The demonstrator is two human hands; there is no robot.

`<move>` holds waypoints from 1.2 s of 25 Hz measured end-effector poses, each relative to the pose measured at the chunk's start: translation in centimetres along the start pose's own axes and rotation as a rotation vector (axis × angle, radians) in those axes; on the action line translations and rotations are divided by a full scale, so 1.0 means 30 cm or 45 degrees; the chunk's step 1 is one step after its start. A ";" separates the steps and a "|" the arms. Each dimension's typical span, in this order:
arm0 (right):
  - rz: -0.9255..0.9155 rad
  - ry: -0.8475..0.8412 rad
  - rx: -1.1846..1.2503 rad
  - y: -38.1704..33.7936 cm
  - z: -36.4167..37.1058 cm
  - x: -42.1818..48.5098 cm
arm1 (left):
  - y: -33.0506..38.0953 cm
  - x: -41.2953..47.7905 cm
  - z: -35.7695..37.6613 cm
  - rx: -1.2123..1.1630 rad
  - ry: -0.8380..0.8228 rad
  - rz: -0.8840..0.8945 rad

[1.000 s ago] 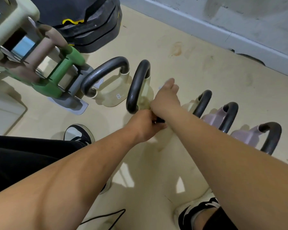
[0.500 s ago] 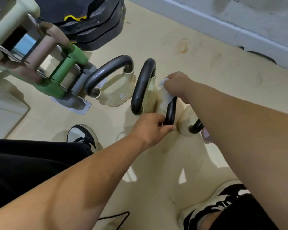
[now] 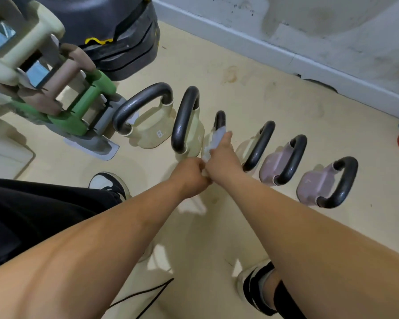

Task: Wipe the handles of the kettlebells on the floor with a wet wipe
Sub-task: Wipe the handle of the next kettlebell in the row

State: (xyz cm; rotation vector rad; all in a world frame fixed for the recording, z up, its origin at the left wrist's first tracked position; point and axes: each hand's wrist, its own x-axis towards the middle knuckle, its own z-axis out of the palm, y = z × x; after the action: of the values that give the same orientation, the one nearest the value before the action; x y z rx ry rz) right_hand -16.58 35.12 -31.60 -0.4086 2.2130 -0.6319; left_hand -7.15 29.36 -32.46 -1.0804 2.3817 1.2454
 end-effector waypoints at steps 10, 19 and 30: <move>0.090 0.059 0.211 -0.010 -0.094 -0.155 | 0.107 -0.080 -0.086 -0.906 0.009 -0.362; 0.122 0.228 0.454 -0.013 -0.258 -0.040 | 0.134 0.012 -0.130 -0.766 0.416 -0.463; 0.224 0.021 0.379 -0.097 -0.260 0.103 | 0.189 -0.037 0.159 -0.616 0.385 -0.199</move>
State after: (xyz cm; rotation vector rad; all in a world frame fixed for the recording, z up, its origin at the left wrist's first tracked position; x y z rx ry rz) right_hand -24.24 33.65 -27.39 -0.0559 2.0982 -0.8537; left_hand -10.96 35.73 -31.34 -1.6654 2.1851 1.7583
